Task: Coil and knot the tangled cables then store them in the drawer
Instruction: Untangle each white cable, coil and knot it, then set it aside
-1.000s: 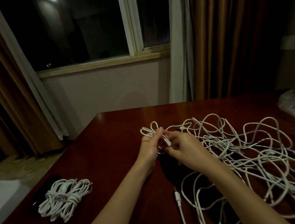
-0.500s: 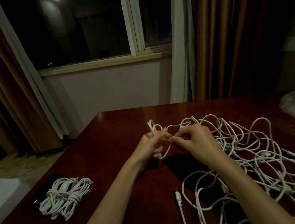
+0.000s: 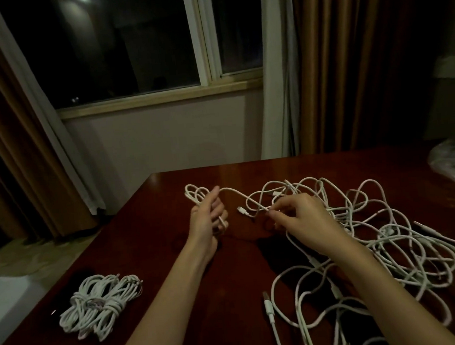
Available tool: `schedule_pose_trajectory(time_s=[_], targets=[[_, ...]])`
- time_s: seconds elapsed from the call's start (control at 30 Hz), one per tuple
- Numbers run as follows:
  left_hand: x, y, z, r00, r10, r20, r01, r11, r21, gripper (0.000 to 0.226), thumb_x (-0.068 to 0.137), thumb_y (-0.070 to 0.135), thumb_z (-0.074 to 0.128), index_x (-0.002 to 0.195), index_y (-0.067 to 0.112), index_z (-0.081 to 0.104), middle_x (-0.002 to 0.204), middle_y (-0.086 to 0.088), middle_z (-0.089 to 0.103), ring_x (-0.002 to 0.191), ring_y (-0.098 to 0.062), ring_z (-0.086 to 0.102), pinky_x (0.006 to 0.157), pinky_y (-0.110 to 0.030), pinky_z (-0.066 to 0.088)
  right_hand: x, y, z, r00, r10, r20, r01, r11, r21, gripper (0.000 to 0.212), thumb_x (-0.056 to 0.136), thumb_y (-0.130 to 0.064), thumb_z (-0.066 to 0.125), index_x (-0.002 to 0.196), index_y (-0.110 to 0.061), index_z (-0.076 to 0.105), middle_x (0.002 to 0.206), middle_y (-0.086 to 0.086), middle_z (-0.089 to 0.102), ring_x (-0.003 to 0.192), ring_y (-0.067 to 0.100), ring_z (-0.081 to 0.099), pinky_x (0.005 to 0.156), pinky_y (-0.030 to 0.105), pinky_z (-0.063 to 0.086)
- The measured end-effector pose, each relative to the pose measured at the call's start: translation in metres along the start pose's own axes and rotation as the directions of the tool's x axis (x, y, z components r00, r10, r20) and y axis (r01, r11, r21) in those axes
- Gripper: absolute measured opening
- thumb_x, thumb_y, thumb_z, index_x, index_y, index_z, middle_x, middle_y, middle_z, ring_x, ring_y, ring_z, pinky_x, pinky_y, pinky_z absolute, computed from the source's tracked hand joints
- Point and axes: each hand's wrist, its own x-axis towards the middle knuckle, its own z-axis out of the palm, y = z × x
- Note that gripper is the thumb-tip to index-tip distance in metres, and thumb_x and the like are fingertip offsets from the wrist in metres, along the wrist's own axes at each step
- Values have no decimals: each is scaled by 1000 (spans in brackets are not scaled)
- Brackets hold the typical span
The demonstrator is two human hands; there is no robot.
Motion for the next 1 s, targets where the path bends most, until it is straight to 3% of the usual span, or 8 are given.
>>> schedule_pose_trajectory(time_s=[0.1, 0.2, 0.3, 0.53, 0.67, 0.8, 0.87, 1.0], targets=[[-6, -6, 5, 998, -22, 63, 9, 981, 195, 30, 73, 43, 67, 64, 19, 50, 43, 9, 34, 34, -4, 27, 36, -15, 23, 0, -2, 4, 999, -39, -19, 38, 998, -47, 14, 93, -24, 61, 100, -18, 73, 72, -12, 66, 70, 0, 63, 68, 17, 50], [-18, -15, 18, 973, -33, 227, -63, 912, 406, 27, 80, 37, 67, 79, 11, 63, 50, 8, 49, 39, -5, 40, 42, -18, 31, -1, -4, 9, 997, -67, -28, 65, 997, -49, 18, 92, -24, 63, 107, -21, 73, 84, -8, 71, 72, 1, 63, 73, 25, 55], [-24, -17, 23, 952, -39, 302, -104, 891, 443, 31, 92, 26, 61, 62, 22, 69, 51, 7, 54, 43, -5, 46, 45, -17, 38, -2, -5, 12, 995, -92, -23, 91, 995, -50, 19, 92, -23, 62, 109, -25, 72, 87, -6, 72, 75, 3, 65, 75, 31, 57], [-19, -12, 22, 995, 57, 80, -78, 953, 291, 29, 95, 24, 58, 69, 12, 64, 59, 2, 62, 52, -9, 59, 47, -21, 46, -2, -5, 14, 999, -51, -12, 51, 997, -57, 27, 90, -24, 65, 116, -22, 60, 89, -7, 70, 81, 5, 65, 79, 32, 57], [-7, -1, 10, 999, -14, -31, 12, 999, -52, 33, 100, 24, 49, 70, 11, 52, 56, -1, 59, 65, -17, 67, 60, -28, 55, -1, 5, 5, 1000, -11, 8, 13, 977, -213, 13, 91, -27, 64, 102, -21, 68, 88, -9, 69, 86, 7, 64, 80, 31, 53], [-2, 1, 3, 997, -58, -50, 51, 989, -136, 34, 102, 25, 46, 71, 13, 47, 45, 5, 39, 37, -6, 43, 57, -24, 52, 0, 6, 4, 999, 0, 37, 9, 970, -244, 14, 93, -27, 62, 99, -20, 72, 89, -7, 69, 82, 8, 63, 80, 32, 54], [-3, -1, 4, 1000, -19, -23, 19, 1000, 11, 33, 101, 24, 48, 70, 12, 47, 44, 6, 34, 33, -3, 30, 40, -17, 38, 1, 5, 3, 999, 0, 42, 9, 976, -215, 13, 91, -29, 65, 98, -21, 73, 91, -8, 69, 84, 6, 62, 79, 28, 53], [-14, -9, 11, 982, 24, 186, -106, 889, 445, 27, 95, 26, 58, 74, 9, 63, 59, -4, 57, 37, -7, 35, 38, -16, 29, 2, 4, 1, 998, -16, -53, 8, 990, -144, 12, 85, -30, 71, 93, -22, 74, 85, -9, 69, 80, 4, 63, 73, 28, 55]])
